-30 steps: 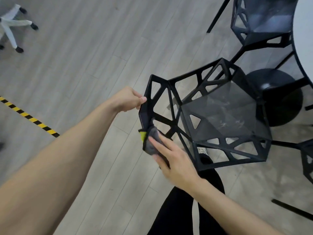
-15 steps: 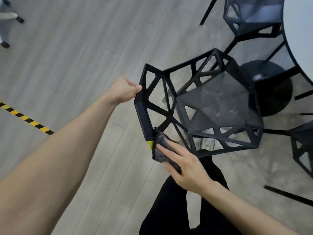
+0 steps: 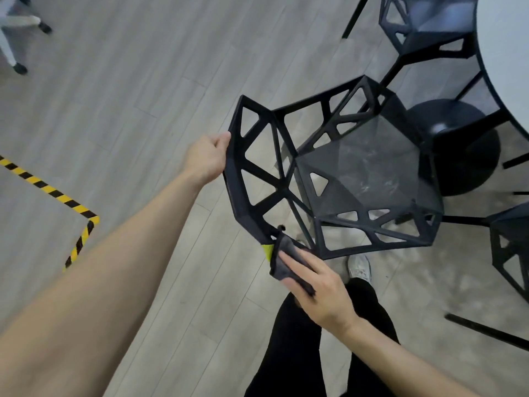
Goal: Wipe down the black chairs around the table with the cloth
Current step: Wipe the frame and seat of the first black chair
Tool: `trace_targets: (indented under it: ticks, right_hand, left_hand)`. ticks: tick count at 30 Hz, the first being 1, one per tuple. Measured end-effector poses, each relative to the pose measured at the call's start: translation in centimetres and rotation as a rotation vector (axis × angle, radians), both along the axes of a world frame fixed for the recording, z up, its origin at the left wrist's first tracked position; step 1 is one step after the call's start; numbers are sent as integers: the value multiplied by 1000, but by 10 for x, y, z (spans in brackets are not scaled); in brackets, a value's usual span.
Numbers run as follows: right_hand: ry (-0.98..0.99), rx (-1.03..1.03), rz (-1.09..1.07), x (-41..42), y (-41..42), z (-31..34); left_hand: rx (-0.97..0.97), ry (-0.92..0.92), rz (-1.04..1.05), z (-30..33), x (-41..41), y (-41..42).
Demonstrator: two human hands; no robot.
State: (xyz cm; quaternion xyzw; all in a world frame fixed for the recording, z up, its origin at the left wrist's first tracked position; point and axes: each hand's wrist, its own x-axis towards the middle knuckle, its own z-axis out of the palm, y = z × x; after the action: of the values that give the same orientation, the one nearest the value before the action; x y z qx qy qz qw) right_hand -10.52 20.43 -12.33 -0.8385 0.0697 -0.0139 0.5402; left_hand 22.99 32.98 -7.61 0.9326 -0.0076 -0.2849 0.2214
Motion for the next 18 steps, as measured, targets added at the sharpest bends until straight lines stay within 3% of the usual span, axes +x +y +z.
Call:
trace_targets:
  ticks: [4, 8, 11, 13, 16, 18]
  right_hand:
    - [60, 108, -56, 66, 18, 4]
    - [72, 172, 87, 76, 15, -6]
    - [131, 147, 109, 14, -12, -31]
    - [232, 152, -4, 3, -34, -37]
    - [272, 183, -190, 49, -43, -32]
    - [176, 180, -82, 87, -28, -20]
  left_hand:
    - [-199, 230, 372, -9, -77, 11]
    - [-475, 221, 723, -19, -126, 16]
    - [-565, 131, 867, -25, -144, 9]
    - [-512, 18, 936, -25, -160, -6]
    - [-481, -167, 1016, -28, -175, -30]
    - [-526, -241, 1052, -36, -176, -34]
